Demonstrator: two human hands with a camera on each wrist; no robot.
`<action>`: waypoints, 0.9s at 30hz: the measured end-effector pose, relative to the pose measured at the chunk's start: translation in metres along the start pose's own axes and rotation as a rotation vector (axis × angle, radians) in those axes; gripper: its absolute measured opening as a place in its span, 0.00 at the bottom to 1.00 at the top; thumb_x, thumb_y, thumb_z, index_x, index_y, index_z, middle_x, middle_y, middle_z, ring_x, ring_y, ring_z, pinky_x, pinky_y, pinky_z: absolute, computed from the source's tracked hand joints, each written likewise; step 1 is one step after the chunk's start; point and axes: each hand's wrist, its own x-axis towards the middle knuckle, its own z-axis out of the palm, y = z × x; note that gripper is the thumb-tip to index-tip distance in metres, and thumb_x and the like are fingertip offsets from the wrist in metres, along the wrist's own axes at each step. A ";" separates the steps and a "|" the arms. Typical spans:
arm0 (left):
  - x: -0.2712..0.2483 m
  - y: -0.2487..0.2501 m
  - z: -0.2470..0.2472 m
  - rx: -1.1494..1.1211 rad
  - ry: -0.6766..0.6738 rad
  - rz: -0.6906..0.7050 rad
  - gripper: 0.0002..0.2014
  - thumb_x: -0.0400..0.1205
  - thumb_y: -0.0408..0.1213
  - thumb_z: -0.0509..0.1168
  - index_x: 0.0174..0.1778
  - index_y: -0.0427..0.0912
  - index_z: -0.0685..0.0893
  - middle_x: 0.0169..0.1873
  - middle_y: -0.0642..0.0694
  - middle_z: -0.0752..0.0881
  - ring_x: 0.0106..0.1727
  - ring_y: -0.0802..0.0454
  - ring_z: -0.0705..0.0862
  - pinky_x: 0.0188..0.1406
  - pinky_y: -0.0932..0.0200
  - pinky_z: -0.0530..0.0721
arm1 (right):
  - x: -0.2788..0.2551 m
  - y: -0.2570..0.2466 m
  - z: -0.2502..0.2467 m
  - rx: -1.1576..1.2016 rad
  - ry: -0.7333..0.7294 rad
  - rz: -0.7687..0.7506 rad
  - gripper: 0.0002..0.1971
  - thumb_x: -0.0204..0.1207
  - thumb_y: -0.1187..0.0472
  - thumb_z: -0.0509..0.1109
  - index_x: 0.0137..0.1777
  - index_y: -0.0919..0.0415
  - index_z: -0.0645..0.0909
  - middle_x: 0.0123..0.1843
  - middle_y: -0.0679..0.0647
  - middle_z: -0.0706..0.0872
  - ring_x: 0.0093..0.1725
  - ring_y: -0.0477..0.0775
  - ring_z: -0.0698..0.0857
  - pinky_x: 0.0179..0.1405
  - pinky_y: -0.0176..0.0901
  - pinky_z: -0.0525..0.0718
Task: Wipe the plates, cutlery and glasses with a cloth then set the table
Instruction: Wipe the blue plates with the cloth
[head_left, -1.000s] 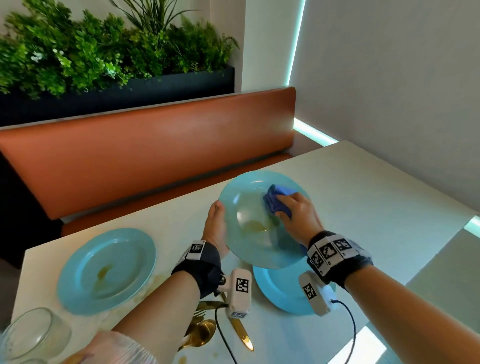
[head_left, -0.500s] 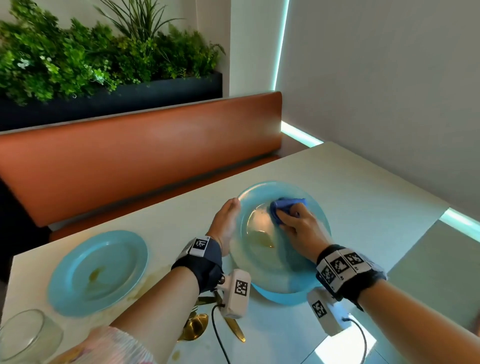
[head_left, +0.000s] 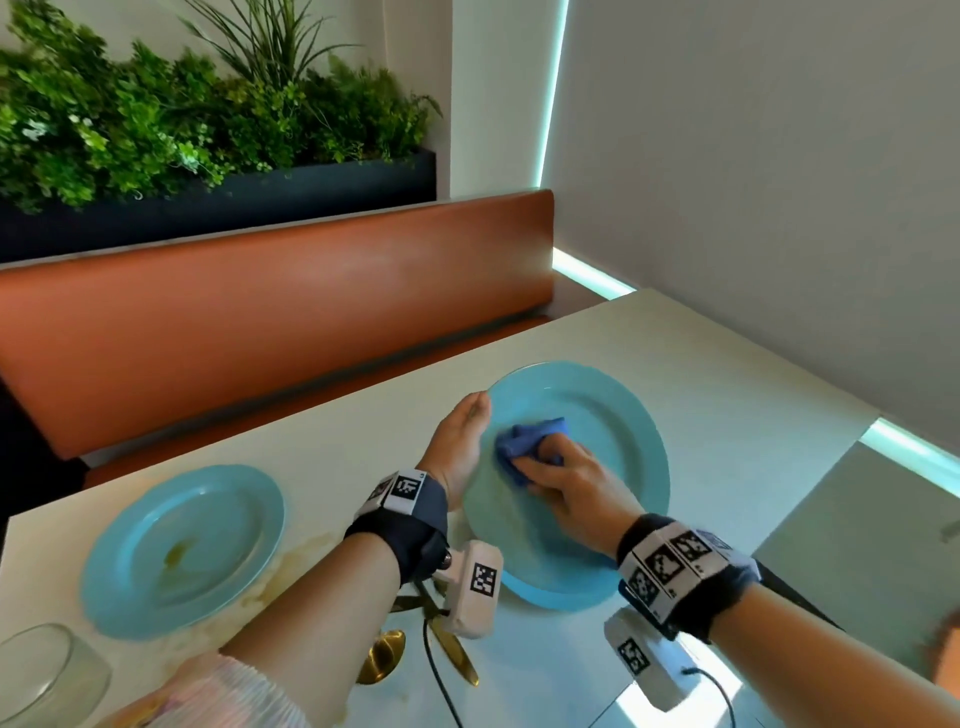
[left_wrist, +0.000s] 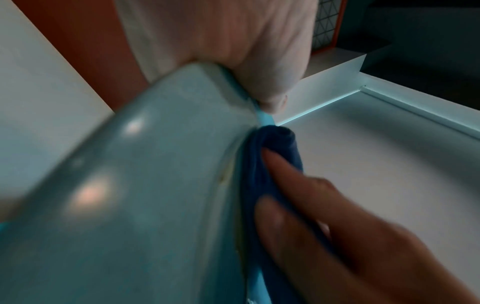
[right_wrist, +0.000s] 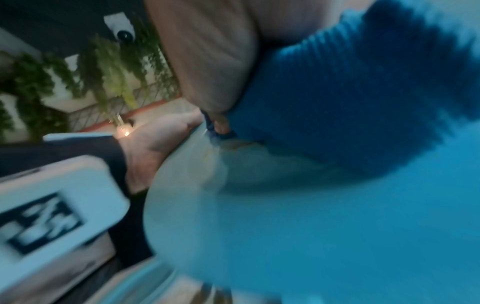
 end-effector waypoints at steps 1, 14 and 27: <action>-0.001 0.001 -0.005 -0.017 0.013 -0.005 0.14 0.89 0.44 0.51 0.47 0.49 0.82 0.51 0.41 0.86 0.53 0.43 0.84 0.64 0.35 0.79 | -0.006 0.004 -0.003 -0.029 -0.043 -0.025 0.14 0.71 0.58 0.59 0.51 0.49 0.85 0.39 0.57 0.83 0.33 0.57 0.83 0.27 0.40 0.83; -0.001 -0.001 -0.003 0.110 -0.018 0.095 0.10 0.87 0.44 0.54 0.49 0.51 0.81 0.55 0.42 0.85 0.60 0.41 0.83 0.70 0.38 0.76 | -0.011 -0.003 -0.003 0.036 -0.147 0.004 0.07 0.67 0.65 0.69 0.41 0.57 0.89 0.43 0.47 0.75 0.34 0.51 0.80 0.32 0.30 0.76; 0.001 0.018 -0.001 0.090 0.019 0.140 0.10 0.88 0.45 0.53 0.53 0.51 0.80 0.57 0.43 0.84 0.63 0.41 0.83 0.71 0.40 0.76 | -0.028 -0.003 -0.003 0.145 -0.230 -0.045 0.12 0.73 0.57 0.62 0.43 0.54 0.88 0.42 0.48 0.76 0.35 0.49 0.76 0.33 0.35 0.79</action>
